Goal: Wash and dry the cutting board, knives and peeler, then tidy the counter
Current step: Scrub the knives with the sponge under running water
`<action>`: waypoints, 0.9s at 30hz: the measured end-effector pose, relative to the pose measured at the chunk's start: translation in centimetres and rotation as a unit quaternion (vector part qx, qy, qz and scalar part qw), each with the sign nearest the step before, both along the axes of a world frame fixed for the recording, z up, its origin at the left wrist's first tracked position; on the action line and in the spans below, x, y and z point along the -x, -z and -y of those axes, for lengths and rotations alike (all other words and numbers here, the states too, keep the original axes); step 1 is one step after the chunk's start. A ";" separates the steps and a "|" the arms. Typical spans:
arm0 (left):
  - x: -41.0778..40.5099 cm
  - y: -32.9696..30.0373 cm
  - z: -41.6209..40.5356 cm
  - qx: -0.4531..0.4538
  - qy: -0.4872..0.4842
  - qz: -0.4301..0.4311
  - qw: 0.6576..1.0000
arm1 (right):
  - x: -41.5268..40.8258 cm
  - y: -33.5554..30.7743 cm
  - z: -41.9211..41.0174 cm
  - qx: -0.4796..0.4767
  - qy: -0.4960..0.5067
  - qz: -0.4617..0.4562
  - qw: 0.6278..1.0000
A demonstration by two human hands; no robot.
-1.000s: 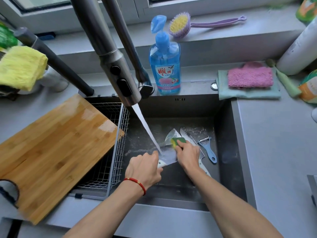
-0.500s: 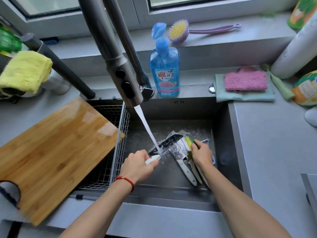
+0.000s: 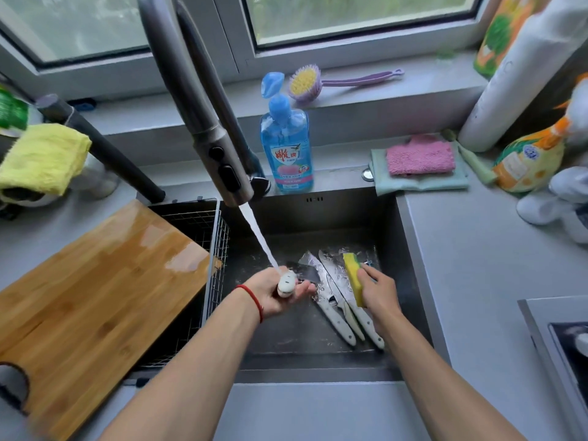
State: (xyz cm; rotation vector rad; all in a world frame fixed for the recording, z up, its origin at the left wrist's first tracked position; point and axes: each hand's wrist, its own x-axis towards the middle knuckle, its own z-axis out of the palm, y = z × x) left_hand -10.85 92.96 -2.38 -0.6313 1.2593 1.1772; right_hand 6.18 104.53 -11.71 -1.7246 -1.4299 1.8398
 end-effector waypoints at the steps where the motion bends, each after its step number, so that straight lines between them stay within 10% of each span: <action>1: 0.2 -0.1 -0.3 0.001 -0.021 0.018 1.000 | -0.4 0.0 0.1 0.004 0.009 -0.001 1.000; 8: 1.2 -0.2 -0.3 0.003 -0.150 0.067 0.986 | -2.0 0.0 0.8 0.012 0.020 -0.005 1.000; 19: 0.9 -3.4 6.9 0.071 0.187 -0.109 0.974 | -0.6 0.5 0.9 0.013 -0.028 0.020 0.999; 23: 1.0 -4.8 8.4 0.141 0.363 -0.291 0.874 | 0.1 0.6 0.9 0.020 -0.030 0.003 0.999; 27: 1.0 -5.5 8.5 0.165 0.570 -0.461 0.660 | 0.4 0.5 1.0 0.028 -0.028 -0.009 0.999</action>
